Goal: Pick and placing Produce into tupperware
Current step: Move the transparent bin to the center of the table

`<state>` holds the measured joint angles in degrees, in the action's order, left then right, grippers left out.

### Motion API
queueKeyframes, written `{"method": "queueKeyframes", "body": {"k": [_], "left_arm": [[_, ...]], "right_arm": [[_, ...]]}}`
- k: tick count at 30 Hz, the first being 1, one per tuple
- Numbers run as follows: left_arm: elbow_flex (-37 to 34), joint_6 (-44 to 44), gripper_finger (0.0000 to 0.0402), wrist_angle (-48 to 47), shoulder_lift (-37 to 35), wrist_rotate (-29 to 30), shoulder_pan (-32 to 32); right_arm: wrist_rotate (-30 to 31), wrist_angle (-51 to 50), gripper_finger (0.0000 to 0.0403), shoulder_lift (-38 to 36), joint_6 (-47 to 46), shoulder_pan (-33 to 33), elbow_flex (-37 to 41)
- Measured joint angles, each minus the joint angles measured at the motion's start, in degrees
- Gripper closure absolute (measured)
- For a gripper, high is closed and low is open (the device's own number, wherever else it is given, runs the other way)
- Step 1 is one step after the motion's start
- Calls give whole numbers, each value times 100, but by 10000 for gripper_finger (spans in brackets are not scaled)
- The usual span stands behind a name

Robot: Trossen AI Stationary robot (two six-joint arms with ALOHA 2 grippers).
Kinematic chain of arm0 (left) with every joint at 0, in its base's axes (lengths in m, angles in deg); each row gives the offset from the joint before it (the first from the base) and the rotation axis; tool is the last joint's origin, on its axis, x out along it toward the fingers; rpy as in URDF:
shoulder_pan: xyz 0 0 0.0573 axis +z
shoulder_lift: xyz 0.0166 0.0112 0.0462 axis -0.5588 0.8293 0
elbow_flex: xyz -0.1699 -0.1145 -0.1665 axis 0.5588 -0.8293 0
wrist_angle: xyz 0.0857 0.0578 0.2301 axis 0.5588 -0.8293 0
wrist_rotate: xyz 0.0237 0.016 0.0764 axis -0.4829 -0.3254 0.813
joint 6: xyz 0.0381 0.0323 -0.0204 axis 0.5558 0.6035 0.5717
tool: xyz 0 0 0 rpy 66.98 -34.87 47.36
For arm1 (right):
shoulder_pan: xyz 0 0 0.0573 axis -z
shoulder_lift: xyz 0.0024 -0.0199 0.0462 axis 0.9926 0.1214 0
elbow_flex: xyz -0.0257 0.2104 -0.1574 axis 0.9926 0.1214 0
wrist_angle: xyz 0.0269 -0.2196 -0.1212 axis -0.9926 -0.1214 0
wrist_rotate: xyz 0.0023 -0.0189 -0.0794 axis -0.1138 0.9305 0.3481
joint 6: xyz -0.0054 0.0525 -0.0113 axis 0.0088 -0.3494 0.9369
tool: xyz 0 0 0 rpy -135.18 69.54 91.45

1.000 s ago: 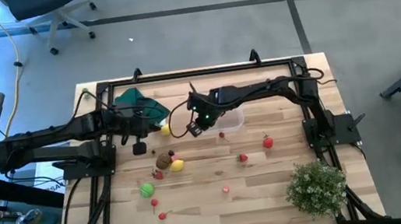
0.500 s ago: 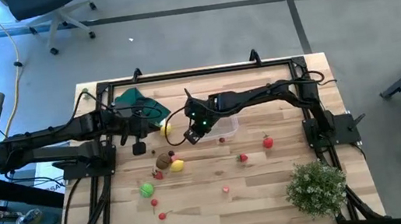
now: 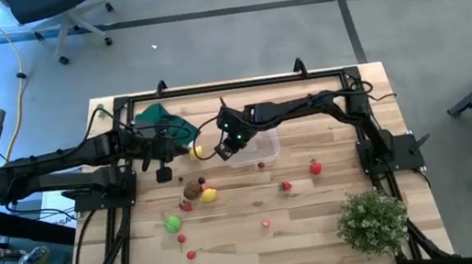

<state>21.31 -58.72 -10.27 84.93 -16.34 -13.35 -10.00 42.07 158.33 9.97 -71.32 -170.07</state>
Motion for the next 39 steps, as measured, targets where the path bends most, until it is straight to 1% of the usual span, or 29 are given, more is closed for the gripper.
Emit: {"method": "queueKeyframes", "body": {"k": [9, 12, 14, 19, 22, 25, 32, 39], "left_arm": [[0, 0, 399, 2, 0, -1, 0], [0, 0, 399, 4, 0, 0, 0], [0, 0, 399, 2, 0, 0, 0], [0, -2, 399, 0, 0, 0, 0], [0, -15, 399, 0, 0, 0, 0], [0, -14, 399, -2, 0, -1, -1], [0, -8, 399, -2, 0, 0, 0], [0, -2, 399, 0, 0, 0, -1]], "right_arm": [[-58, 436, 399, -2, 9, 34, 0], [-189, 526, 399, -3, 202, 99, 0], [-231, 372, 399, -17, 408, 117, 0], [-153, -723, 399, -146, 947, 103, -7], [46, -1534, 399, -144, 1282, 14, -4], [222, -1939, 399, -144, 1486, -186, -4], [184, -1940, 399, -144, 1303, -572, -4], [138, -1708, 399, -144, 1295, -667, -4]]}}
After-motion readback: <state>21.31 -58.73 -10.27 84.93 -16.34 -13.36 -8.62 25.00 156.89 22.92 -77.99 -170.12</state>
